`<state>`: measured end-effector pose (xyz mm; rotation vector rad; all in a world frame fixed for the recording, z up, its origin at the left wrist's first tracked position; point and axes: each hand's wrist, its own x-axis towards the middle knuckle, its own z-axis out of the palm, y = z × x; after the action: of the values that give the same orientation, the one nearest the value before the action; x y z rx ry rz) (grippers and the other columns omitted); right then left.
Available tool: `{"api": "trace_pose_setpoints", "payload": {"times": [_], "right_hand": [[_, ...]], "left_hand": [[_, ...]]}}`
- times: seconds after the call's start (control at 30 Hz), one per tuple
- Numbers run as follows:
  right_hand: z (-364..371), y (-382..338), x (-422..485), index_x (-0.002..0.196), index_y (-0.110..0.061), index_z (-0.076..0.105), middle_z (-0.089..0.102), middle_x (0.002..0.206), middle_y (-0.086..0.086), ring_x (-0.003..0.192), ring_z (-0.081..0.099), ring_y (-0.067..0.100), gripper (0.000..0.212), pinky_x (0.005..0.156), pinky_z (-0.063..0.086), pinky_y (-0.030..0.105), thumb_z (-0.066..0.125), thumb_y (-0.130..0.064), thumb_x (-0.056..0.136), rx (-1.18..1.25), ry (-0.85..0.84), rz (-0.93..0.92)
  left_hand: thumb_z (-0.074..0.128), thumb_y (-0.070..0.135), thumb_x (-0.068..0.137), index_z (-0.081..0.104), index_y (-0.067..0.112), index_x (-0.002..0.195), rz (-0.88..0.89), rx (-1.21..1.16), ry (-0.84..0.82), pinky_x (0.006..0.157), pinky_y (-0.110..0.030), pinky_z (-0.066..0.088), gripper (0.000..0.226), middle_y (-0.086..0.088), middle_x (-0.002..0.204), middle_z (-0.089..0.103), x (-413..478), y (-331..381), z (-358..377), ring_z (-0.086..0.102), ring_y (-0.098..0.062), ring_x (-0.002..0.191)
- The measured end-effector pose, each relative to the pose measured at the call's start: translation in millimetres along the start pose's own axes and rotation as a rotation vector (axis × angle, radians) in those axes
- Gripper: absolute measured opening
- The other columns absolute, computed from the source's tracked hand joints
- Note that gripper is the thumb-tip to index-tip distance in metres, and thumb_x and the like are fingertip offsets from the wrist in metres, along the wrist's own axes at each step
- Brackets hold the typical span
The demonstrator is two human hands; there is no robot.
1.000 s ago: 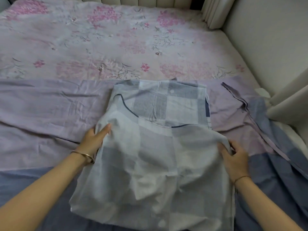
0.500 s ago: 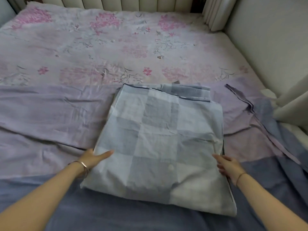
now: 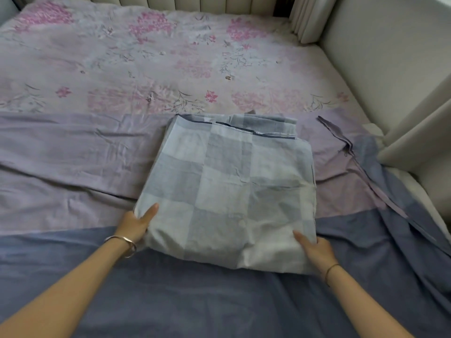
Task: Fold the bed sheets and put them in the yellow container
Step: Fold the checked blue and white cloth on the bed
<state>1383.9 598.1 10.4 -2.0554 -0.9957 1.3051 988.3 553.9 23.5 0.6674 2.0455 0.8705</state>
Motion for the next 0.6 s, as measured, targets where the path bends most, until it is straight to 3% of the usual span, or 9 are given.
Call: {"api": "trace_pose_setpoints", "payload": {"times": [0.07,0.1,0.27,0.33,0.4,0.53,0.6], "right_hand": [[-18.9,-5.4,-10.4,0.094,-0.003,0.06,0.06,0.085,0.005,0.068,0.054,0.012,0.022,0.045,0.044,0.009,0.065,-0.023,0.088,0.047,0.015,-0.037],[-29.2,-5.1,-13.0,0.092,-0.003,0.06,0.061,0.084,0.005,0.067,0.053,0.011,0.022,0.042,0.043,0.01,0.065,-0.024,0.088,0.05,0.029,-0.038],[-45.8,17.8,-17.1,0.086,0.003,0.068,0.068,0.082,0.012,0.069,0.059,0.018,0.032,0.056,0.048,0.022,0.072,-0.027,0.081,-0.124,-0.102,0.063],[-40.4,24.0,-18.1,0.081,-0.001,0.066,0.067,0.081,0.011,0.069,0.057,0.017,0.025,0.055,0.045,0.021,0.073,-0.025,0.081,-0.18,-0.137,0.085],[-34.3,26.4,-5.8,0.082,-0.004,0.066,0.067,0.083,0.009,0.073,0.06,0.016,0.022,0.056,0.046,0.02,0.076,-0.023,0.078,-0.164,-0.114,0.076],[-20.9,15.4,33.7,0.086,-0.011,0.07,0.07,0.093,0.012,0.087,0.064,0.026,0.03,0.083,0.053,0.041,0.08,-0.034,0.071,-0.094,0.037,0.029],[-14.4,-4.1,50.8,0.098,-0.003,0.069,0.069,0.091,0.012,0.086,0.064,0.028,0.032,0.081,0.052,0.037,0.077,-0.025,0.076,0.002,0.044,0.023]], "left_hand": [[0.062,0.042,0.086,0.061,-0.008,0.107,0.026,0.019,0.015,0.076,-0.032,0.041,0.054,-0.015,0.097,0.062,-6.8,1.7,-10.9,0.059,-0.028,0.092],[0.062,0.04,0.086,0.059,-0.009,0.11,0.011,0.034,0.006,0.078,-0.032,0.04,0.055,-0.016,0.102,0.061,-8.8,-0.4,-16.7,0.057,-0.027,0.094],[0.057,0.039,0.09,0.058,-0.006,0.119,-0.088,0.352,-0.198,0.079,-0.025,0.034,0.054,-0.018,0.118,0.061,-20.5,-23.0,-35.9,0.056,-0.029,0.101],[0.056,0.043,0.089,0.059,-0.002,0.118,-0.14,0.425,-0.271,0.079,-0.025,0.037,0.053,-0.016,0.119,0.062,-17.7,-33.8,-36.7,0.055,-0.024,0.094],[0.061,0.04,0.087,0.061,0.001,0.115,-0.168,0.375,-0.304,0.079,-0.027,0.041,0.048,-0.013,0.113,0.065,-7.3,-36.4,-33.1,0.059,-0.023,0.093],[0.068,0.018,0.085,0.059,-0.005,0.111,-0.132,0.085,-0.13,0.074,-0.034,0.047,0.036,-0.019,0.107,0.065,27.5,-23.1,-16.3,0.06,-0.027,0.083],[0.069,0.015,0.084,0.06,-0.004,0.108,-0.083,0.019,-0.078,0.078,-0.038,0.05,0.032,-0.02,0.107,0.065,47.9,-8.4,-5.7,0.062,-0.03,0.085]]}}
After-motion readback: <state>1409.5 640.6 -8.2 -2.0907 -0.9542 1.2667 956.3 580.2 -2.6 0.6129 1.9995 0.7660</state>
